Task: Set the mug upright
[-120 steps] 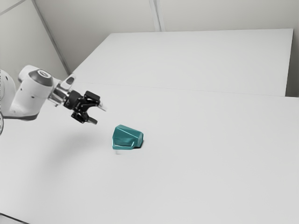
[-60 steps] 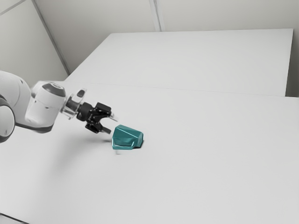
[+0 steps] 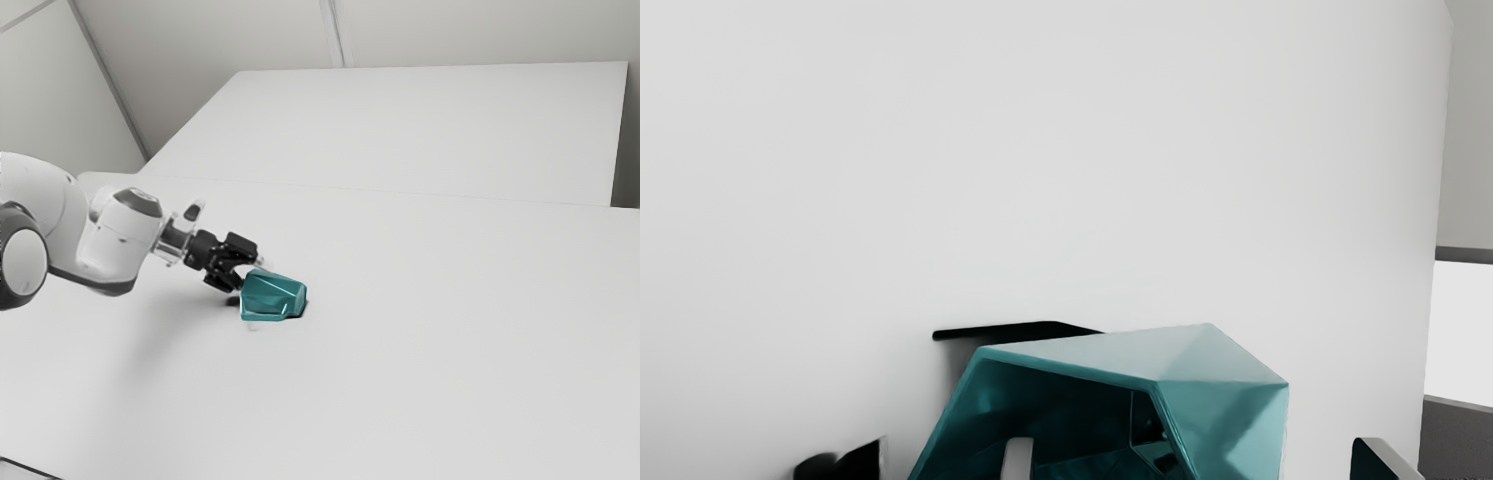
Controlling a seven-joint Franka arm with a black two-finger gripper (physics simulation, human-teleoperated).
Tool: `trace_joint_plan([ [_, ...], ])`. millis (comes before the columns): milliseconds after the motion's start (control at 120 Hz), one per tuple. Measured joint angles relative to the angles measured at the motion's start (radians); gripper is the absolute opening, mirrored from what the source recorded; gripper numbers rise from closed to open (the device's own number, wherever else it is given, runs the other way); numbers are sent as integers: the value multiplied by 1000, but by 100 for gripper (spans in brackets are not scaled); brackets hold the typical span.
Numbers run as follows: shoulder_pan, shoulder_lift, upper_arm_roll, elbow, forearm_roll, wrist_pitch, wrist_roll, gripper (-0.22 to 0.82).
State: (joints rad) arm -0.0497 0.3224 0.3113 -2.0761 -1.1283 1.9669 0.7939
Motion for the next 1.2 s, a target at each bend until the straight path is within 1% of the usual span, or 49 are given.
trace_joint_plan([
  [67, -2, 9, 0, 2, -6, 3, 9, 45],
  [117, -2, 12, 0, 3, -10, 5, 15, 40],
  [392, -5, 10, 0, 10, -14, 15, 38, 1],
  [517, -5, 3, 0, 21, -12, 19, 43, -8],
  [683, -6, -8, 0, 33, -13, 20, 50, -13],
  [933, -19, -47, 0, 38, -16, 18, 56, -16],
  [1200, -43, -117, 0, 37, 3, 21, 38, -18],
])
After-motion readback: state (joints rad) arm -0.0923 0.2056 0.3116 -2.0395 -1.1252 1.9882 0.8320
